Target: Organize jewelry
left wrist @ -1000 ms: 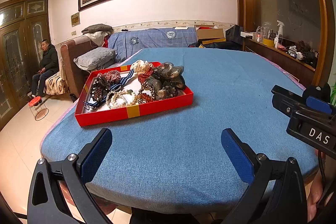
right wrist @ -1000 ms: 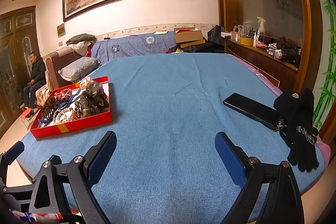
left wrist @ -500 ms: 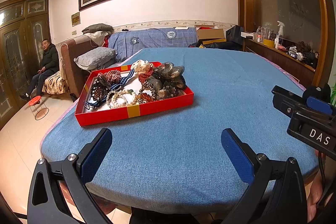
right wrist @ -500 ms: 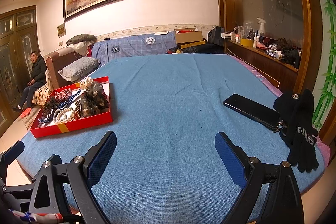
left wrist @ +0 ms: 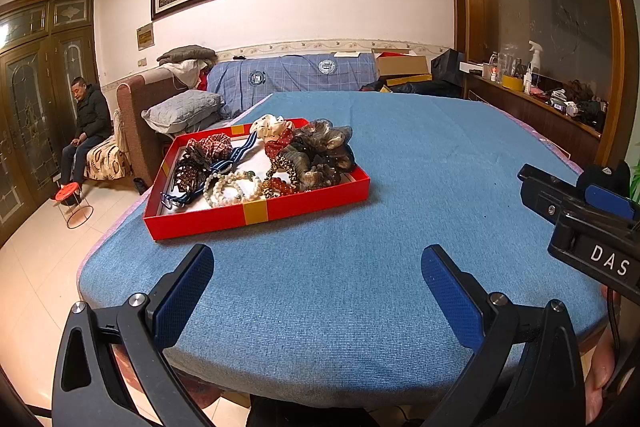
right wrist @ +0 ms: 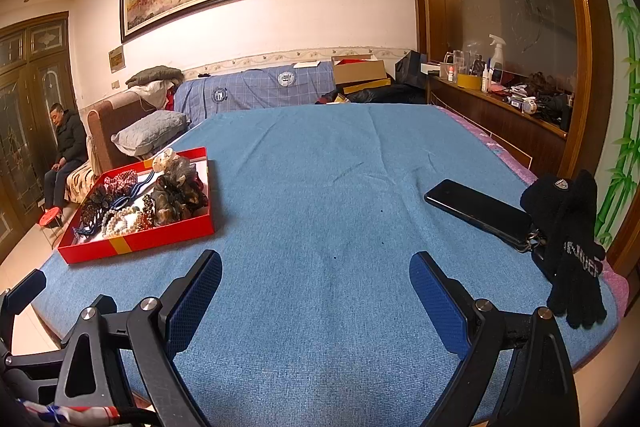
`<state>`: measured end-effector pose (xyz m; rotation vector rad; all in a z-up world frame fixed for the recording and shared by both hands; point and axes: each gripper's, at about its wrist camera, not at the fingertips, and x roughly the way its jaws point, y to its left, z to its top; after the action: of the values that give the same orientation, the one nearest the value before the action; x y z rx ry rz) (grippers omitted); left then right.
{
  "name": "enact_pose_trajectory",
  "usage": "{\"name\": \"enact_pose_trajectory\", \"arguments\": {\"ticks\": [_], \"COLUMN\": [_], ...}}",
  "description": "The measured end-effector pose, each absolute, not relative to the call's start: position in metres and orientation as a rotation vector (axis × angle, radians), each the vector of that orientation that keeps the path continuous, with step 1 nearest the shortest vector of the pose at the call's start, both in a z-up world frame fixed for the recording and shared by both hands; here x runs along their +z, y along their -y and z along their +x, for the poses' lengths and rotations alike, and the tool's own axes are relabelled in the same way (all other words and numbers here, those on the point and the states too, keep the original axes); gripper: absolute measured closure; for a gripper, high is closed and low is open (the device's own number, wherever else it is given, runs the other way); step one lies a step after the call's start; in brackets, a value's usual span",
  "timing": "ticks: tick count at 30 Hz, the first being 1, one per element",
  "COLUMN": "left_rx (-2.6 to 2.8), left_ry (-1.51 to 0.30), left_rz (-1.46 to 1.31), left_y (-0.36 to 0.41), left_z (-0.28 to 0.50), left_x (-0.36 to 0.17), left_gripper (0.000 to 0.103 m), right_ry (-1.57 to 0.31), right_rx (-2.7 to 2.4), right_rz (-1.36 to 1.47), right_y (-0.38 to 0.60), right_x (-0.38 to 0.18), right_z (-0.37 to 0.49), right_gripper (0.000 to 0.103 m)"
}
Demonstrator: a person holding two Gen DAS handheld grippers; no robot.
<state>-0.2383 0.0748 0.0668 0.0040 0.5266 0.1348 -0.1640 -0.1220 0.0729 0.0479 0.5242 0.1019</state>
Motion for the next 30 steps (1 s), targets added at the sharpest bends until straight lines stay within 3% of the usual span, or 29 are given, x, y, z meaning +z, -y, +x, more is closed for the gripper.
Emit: {"name": "enact_pose_trajectory", "arguments": {"ticks": [30], "left_rx": [0.137], "left_ry": [-0.527], "left_rz": [0.002], "left_y": [-0.0767], "left_z": [-0.2388], "left_x": [0.0667], "left_gripper": [0.000], "right_ry": [-0.517], "right_rx": [0.103], "right_rz": [0.050], "right_y": [0.1222], "right_x": [0.0735], "right_z": [-0.1645], "right_gripper": [0.006]}}
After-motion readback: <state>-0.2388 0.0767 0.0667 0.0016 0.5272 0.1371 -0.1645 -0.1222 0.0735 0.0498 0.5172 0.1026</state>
